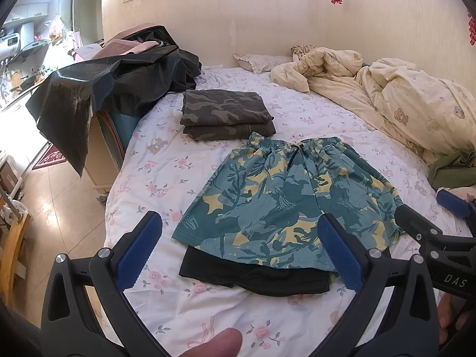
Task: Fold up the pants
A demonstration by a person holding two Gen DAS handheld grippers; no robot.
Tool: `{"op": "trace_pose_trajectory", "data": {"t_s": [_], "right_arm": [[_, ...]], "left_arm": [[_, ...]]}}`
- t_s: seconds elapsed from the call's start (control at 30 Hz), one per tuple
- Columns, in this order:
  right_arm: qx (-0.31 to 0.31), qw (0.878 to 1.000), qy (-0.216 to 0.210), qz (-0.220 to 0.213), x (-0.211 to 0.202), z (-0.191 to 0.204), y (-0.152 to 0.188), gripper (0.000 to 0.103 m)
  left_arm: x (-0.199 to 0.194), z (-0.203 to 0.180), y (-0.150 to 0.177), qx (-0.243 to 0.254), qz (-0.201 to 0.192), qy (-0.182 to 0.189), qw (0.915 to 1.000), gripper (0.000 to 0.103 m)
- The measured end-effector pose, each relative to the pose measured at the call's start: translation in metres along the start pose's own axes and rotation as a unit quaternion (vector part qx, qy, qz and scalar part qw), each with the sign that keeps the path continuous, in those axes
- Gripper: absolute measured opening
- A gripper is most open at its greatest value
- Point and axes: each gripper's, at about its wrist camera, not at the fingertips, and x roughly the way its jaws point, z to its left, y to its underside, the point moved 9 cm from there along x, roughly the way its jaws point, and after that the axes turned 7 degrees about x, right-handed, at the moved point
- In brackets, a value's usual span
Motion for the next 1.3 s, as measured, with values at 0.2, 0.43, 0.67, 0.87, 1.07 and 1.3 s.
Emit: {"op": "trace_pose_trajectory", "data": {"t_s": [0.2, 0.43, 0.67, 0.87, 1.07, 1.3], "right_arm": [[0.001, 1.0, 0.0, 0.001, 0.0001, -0.0001, -0.0004, 0.103], [-0.001, 1.0, 0.003, -0.003, 0.001, -0.0003, -0.0018, 0.103], [0.001, 1.0, 0.003, -0.003, -0.0003, -0.0009, -0.0015, 0.103], [0.001, 1.0, 0.003, -0.004, -0.001, -0.0014, -0.0018, 0.103], [0.003, 1.0, 0.004, -0.004, -0.0021, -0.0026, -0.0025, 0.103], [0.003, 1.0, 0.003, -0.004, -0.0017, -0.0022, -0.0023, 0.103]], "left_arm": [[0.0, 0.0, 0.0, 0.0, 0.0, 0.0, 1.0, 0.103], [0.0, 0.0, 0.0001, 0.0, -0.001, 0.0, 1.0, 0.103], [-0.0012, 0.0018, -0.0004, 0.0, 0.0, 0.0, 1.0, 0.103], [-0.0018, 0.0042, -0.0017, 0.0, -0.001, 0.0, 1.0, 0.103], [-0.0024, 0.0055, -0.0022, 0.0, 0.0, 0.0, 1.0, 0.103], [-0.0018, 0.0036, -0.0014, 0.001, -0.001, -0.001, 1.0, 0.103]]}}
